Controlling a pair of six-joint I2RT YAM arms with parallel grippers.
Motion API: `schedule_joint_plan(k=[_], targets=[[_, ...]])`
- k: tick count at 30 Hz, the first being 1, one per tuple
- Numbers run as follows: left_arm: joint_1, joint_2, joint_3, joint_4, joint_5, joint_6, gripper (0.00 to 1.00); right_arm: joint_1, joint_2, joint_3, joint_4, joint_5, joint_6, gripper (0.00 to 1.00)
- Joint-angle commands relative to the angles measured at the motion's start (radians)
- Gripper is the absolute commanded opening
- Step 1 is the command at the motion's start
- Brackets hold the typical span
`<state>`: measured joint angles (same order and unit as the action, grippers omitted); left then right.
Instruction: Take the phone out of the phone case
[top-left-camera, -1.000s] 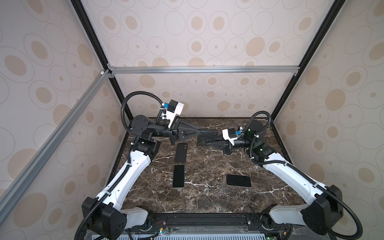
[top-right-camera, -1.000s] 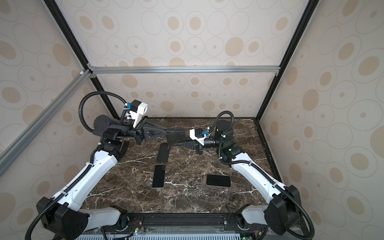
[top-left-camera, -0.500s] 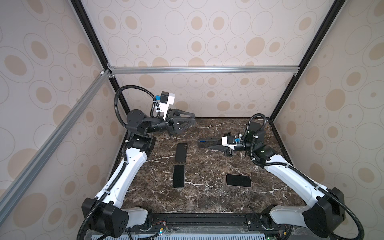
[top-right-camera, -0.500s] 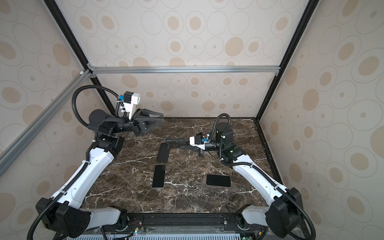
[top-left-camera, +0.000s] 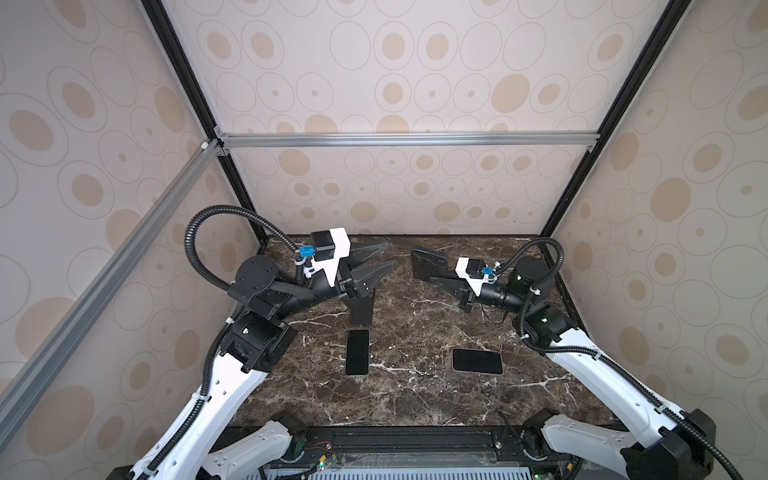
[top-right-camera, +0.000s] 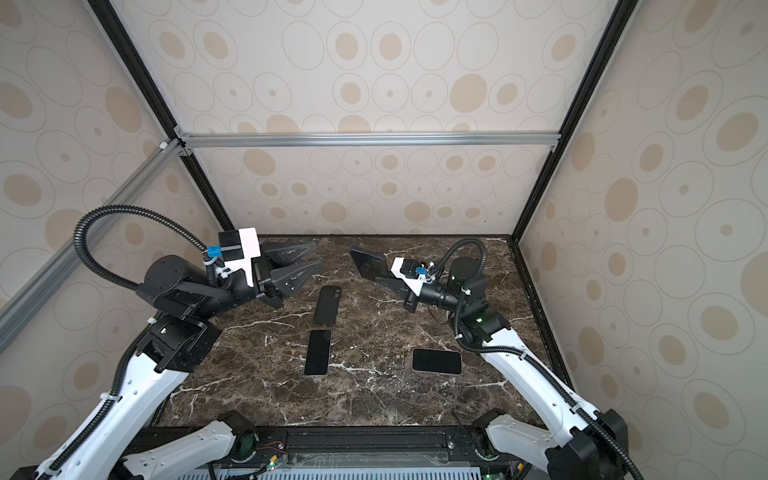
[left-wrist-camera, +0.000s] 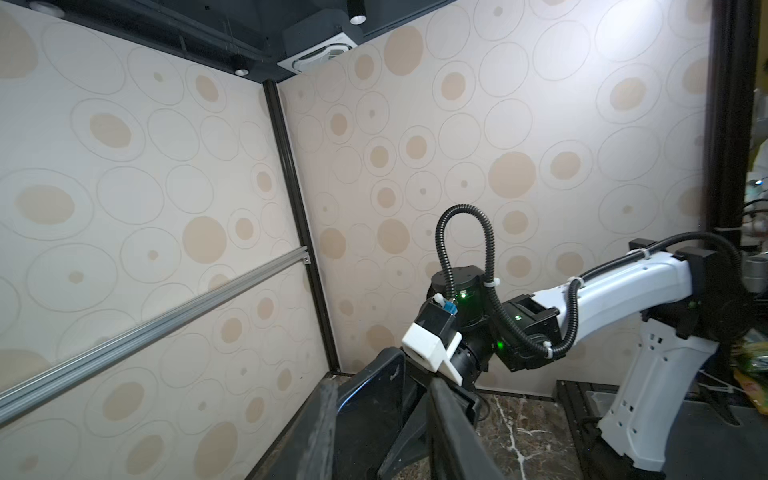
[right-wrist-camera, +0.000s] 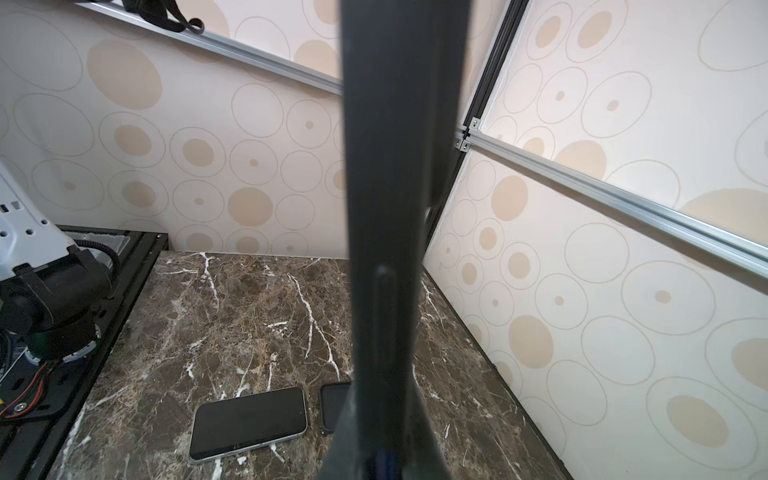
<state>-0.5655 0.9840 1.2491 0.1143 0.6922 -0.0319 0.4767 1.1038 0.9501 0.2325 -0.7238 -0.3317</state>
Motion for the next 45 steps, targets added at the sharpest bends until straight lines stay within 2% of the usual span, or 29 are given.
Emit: schedule_joint_plan(k=[1, 4, 8, 11, 13, 15, 20, 31, 39, 45], targets=[[-0.022, 0.042, -0.010, -0.043, -0.113, 0.086, 0.35, -0.001, -0.024, -0.005, 0.087, -0.045, 0.028, 0.00], [-0.010, 0.082, 0.035, -0.046, -0.035, 0.015, 0.35, 0.000, -0.015, 0.005, 0.095, -0.105, 0.020, 0.00], [0.018, 0.142, 0.079, -0.018, 0.172, -0.073, 0.36, 0.000, 0.012, 0.026, 0.107, -0.143, 0.045, 0.00], [0.047, 0.165, 0.085, 0.016, 0.282, -0.142, 0.37, 0.000, 0.023, 0.050, 0.091, -0.155, 0.049, 0.00], [0.084, 0.169, 0.064, 0.095, 0.346, -0.232, 0.37, 0.000, 0.021, 0.071, 0.024, -0.177, -0.022, 0.00], [0.114, 0.175, 0.052, 0.160, 0.398, -0.302, 0.36, 0.000, 0.029, 0.087, 0.007, -0.197, -0.041, 0.00], [0.127, 0.194, 0.070, 0.186, 0.481, -0.332, 0.25, 0.000, 0.053, 0.107, 0.008, -0.247, -0.045, 0.00], [0.136, 0.201, 0.076, 0.143, 0.515, -0.321, 0.24, 0.000, 0.070, 0.117, 0.023, -0.297, -0.054, 0.00], [0.135, 0.217, 0.096, 0.088, 0.496, -0.289, 0.14, 0.002, 0.061, 0.113, 0.018, -0.336, -0.080, 0.00], [0.148, 0.228, 0.102, 0.080, 0.468, -0.293, 0.06, 0.005, 0.055, 0.104, -0.020, -0.390, -0.210, 0.00]])
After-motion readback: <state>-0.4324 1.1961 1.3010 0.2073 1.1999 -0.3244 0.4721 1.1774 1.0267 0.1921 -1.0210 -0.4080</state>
